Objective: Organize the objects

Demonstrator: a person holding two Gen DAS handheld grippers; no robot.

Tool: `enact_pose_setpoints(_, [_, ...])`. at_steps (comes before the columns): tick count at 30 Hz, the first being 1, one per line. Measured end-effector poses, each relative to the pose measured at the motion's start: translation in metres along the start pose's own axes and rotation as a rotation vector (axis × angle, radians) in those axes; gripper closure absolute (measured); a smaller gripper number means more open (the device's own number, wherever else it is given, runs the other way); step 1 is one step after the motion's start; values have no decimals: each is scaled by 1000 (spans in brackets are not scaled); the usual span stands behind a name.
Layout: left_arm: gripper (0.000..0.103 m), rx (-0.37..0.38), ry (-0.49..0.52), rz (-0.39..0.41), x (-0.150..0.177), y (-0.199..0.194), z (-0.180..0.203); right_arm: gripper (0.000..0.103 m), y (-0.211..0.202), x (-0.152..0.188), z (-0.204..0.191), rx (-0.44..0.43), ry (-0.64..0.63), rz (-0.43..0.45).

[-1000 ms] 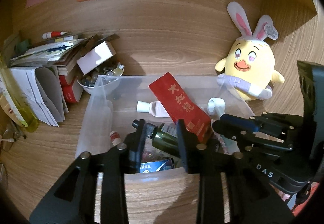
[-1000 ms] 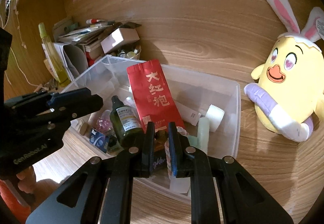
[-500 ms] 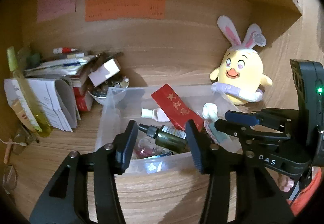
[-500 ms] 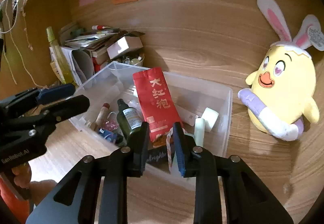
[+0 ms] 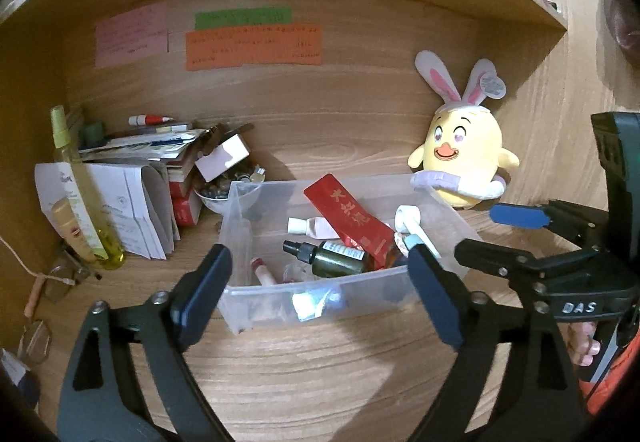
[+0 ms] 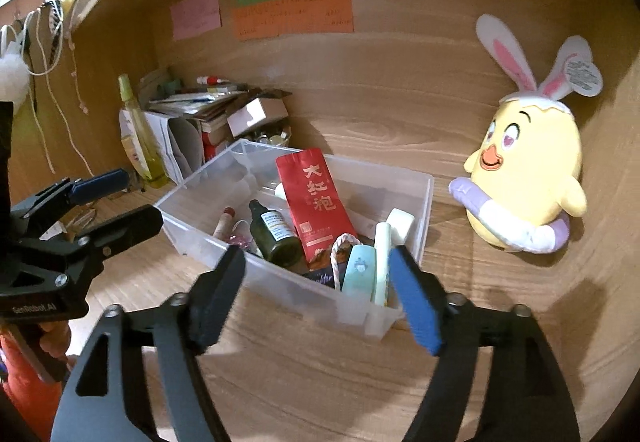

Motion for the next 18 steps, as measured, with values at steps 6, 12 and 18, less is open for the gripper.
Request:
enact_pose_setpoints(6, [9,-3,23,-8,13,-6,5,20,-13,12,-8,18,-8,20])
enact_pose_setpoints(12, [7,7,12,-4,22,-11,8,18,-19,25,-12,24,-2,28])
enact_pose_setpoints(18, [6,15,-4,-11,32,-12,11,18,-20,37,-13,15,10,24])
Point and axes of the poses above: each gripper's, at about its wrist camera, not at the fingertips, and y roughly the way its jaws point, z to its right, x to its underside, the point moved 8 cm from there along y, roughly the way its jaws point, and after that the axes turned 12 degrees about -x, right-handed, at the moved point
